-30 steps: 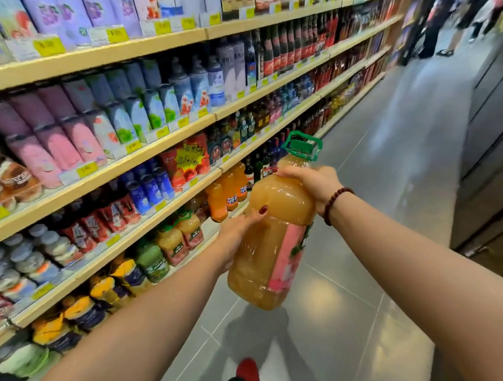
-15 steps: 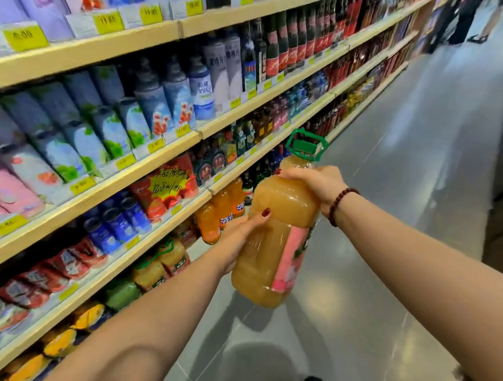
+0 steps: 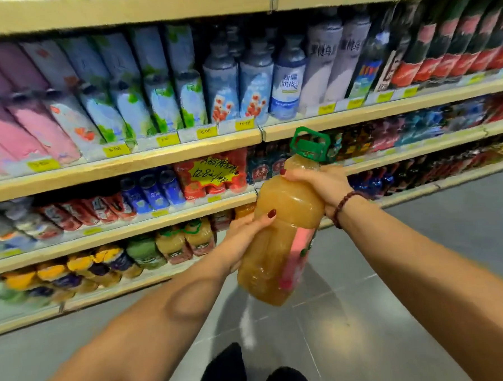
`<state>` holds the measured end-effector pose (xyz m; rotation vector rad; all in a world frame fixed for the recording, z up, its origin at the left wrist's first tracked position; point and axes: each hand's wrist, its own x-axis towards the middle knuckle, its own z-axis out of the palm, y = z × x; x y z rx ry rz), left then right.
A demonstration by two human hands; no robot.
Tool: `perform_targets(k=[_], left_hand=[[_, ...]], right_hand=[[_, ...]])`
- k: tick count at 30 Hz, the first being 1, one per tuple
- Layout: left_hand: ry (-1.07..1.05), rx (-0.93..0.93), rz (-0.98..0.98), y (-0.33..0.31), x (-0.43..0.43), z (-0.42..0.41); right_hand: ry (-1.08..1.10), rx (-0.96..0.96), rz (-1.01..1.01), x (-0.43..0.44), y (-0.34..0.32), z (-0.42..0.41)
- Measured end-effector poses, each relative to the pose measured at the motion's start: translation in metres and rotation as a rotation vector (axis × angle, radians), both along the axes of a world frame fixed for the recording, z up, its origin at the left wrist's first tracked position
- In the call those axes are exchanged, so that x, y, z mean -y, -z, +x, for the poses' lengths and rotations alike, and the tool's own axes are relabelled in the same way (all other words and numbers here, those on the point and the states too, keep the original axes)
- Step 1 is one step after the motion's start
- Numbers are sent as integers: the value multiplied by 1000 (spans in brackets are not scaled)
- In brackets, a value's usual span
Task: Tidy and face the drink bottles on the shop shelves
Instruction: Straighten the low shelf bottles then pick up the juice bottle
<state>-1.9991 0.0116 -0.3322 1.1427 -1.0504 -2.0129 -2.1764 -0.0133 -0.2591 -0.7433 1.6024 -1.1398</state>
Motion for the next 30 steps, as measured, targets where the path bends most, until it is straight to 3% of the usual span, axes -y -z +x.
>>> perform_targets(k=[6, 16, 23, 30], left_hand=[[-151, 171, 31, 28, 44, 22], [-308, 161, -14, 135, 110, 46], [-339, 99, -96, 242, 123, 51], [-325, 216, -171, 365, 130, 49]], right_hand=[[-142, -1, 47, 66, 39, 23], [-231, 84, 116, 145, 144, 56], [-339, 80, -31, 158, 242, 54], [-395, 54, -168, 165, 368, 50]])
